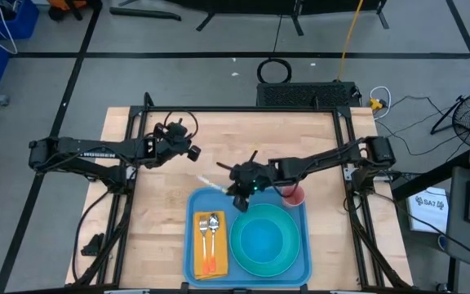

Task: Set up tray
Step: Put the yellow table knife on the yellow table napkin beside the orange spoon

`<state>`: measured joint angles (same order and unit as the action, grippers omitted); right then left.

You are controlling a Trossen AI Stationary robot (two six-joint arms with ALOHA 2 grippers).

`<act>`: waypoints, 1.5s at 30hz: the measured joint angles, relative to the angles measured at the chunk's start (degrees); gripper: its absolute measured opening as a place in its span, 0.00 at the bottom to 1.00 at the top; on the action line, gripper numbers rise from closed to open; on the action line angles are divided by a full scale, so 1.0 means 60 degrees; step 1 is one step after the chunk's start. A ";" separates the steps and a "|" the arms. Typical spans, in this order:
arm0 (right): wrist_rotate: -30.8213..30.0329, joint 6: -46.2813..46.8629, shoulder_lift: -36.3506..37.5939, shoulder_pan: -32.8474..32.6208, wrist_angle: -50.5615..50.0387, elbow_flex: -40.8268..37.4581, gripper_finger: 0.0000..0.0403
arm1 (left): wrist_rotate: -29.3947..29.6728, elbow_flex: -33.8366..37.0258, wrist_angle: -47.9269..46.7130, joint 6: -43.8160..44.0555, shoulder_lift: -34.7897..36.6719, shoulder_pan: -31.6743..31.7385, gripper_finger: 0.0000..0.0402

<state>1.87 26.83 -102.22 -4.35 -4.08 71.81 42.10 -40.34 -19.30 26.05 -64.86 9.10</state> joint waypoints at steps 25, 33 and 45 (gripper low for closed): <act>0.1111 -0.1129 -0.0185 0.0217 0.1218 0.0000 0.08 | 0.0341 0.0493 0.0651 -0.0181 0.0147 -0.0706 0.24; 0.1197 -0.1859 -0.0178 0.0352 0.1444 -0.0004 0.08 | -0.1732 0.3563 0.5570 -0.1262 0.2164 -0.0698 0.24; -0.0408 -0.3099 -0.0170 0.0832 0.3139 -0.0007 0.08 | -0.4512 0.4823 0.7768 -0.1616 0.3272 -0.0994 0.24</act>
<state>-0.58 8.24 -103.24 0.65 14.76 71.77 15.03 -11.40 27.31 16.36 -45.23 3.13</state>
